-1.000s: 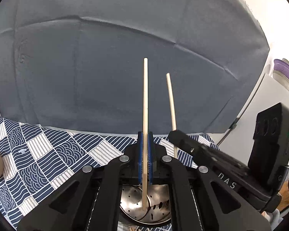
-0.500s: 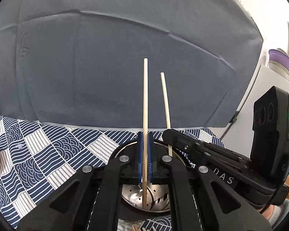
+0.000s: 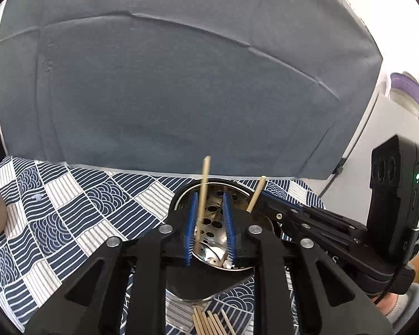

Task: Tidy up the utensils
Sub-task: 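Open both grippers to drop the stick into the holder, then lower both tools back toward the remaining wooden sticks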

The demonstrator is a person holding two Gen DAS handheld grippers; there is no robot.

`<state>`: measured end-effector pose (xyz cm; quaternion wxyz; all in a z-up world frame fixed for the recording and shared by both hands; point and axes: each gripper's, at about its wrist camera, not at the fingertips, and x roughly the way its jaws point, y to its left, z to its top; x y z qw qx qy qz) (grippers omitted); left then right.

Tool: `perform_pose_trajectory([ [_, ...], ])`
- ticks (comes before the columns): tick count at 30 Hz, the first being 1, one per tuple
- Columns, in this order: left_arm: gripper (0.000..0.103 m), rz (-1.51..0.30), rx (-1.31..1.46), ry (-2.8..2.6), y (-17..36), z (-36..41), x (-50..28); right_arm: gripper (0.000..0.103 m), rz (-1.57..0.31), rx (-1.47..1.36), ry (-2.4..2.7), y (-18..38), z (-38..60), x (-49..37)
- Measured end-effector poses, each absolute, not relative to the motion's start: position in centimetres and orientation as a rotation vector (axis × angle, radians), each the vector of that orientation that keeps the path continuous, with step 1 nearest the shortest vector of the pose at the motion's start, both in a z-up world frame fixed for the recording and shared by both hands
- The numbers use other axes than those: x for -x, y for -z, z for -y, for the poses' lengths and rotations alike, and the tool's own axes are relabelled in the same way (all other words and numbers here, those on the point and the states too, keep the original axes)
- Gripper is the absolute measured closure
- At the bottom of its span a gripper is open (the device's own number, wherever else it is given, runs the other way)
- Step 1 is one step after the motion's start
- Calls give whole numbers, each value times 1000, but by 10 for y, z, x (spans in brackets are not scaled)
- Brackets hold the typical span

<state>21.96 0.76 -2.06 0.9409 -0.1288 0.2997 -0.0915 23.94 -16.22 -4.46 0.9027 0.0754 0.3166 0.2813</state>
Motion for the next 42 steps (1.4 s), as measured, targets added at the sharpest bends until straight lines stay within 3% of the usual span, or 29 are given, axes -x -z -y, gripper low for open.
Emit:
perform_pose_trajectory([
  [7,67,-608,289,150,1,-22,-202,91,-654,-138,-567,24,167,-227],
  [10,60,-615,282,141,-7,-25,-194,66,-636,-138,-551,13,169,-219],
  [12,56,-620,277,139,-11,-26,-189,63,-622,-128,-541,6,170,-214],
  [15,46,-624,271,135,-14,-28,-182,40,-619,-115,-522,-4,172,-208],
  [17,34,-632,269,125,-14,-29,-179,22,-610,-121,-513,-9,175,-204],
  [18,32,-633,269,125,-15,-30,-177,20,-609,-122,-510,-11,176,-203],
  [20,21,-635,266,114,-15,-30,-174,18,-613,-117,-500,-14,177,-201],
  [25,7,-673,257,91,-9,-33,-168,16,-643,-134,-458,-12,184,-200],
  [42,6,-850,267,31,50,-45,-148,16,-741,-142,-410,29,215,-175],
])
